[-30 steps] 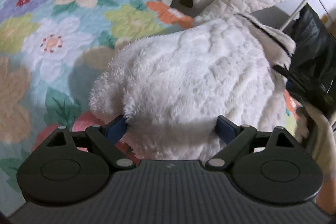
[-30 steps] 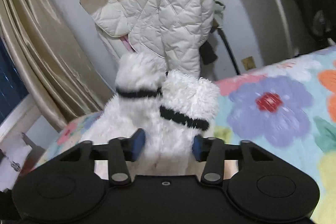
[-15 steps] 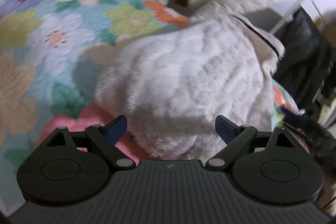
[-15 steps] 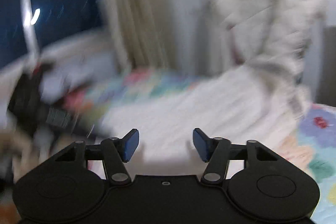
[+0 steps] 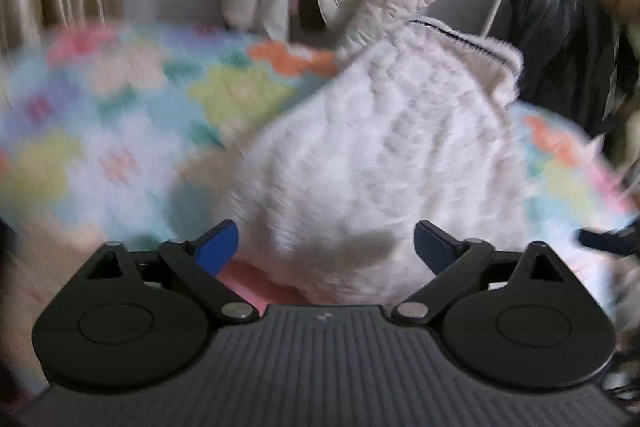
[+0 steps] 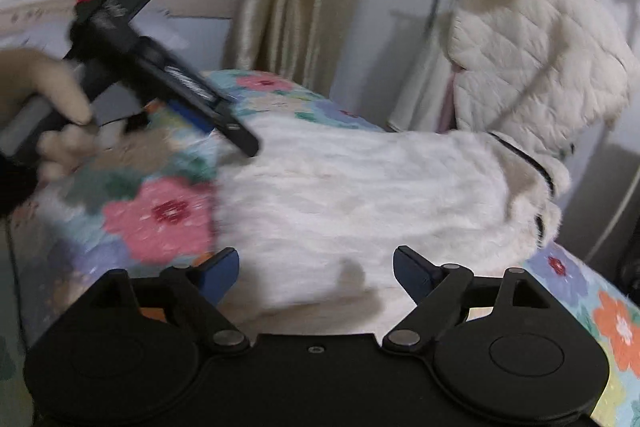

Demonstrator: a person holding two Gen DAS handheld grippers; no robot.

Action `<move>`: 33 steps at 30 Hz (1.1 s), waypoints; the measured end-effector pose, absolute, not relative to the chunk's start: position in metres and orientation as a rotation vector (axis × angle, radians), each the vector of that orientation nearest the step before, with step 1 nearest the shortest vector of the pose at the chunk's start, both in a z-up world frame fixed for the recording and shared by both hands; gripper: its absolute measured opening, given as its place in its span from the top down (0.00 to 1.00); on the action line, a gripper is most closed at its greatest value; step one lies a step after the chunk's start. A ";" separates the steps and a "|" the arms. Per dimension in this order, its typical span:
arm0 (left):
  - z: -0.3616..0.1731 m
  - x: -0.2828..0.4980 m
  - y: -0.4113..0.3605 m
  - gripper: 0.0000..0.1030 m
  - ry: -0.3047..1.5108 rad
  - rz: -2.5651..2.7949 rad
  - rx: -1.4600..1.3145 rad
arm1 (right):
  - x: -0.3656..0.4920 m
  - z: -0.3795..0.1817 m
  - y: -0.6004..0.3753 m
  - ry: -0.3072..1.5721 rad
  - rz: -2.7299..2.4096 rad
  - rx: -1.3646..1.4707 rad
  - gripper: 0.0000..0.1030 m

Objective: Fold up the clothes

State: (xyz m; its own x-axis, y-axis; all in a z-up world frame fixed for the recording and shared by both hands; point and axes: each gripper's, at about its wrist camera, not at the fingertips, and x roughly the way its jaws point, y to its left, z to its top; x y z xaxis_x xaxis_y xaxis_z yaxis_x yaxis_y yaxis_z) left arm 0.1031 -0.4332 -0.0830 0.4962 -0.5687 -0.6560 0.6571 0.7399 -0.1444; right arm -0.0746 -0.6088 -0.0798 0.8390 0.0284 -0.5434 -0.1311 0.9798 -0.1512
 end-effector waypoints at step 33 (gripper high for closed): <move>-0.118 0.163 -0.397 0.58 1.023 -0.741 -0.425 | -0.038 -0.091 -0.601 0.557 0.139 -0.107 0.59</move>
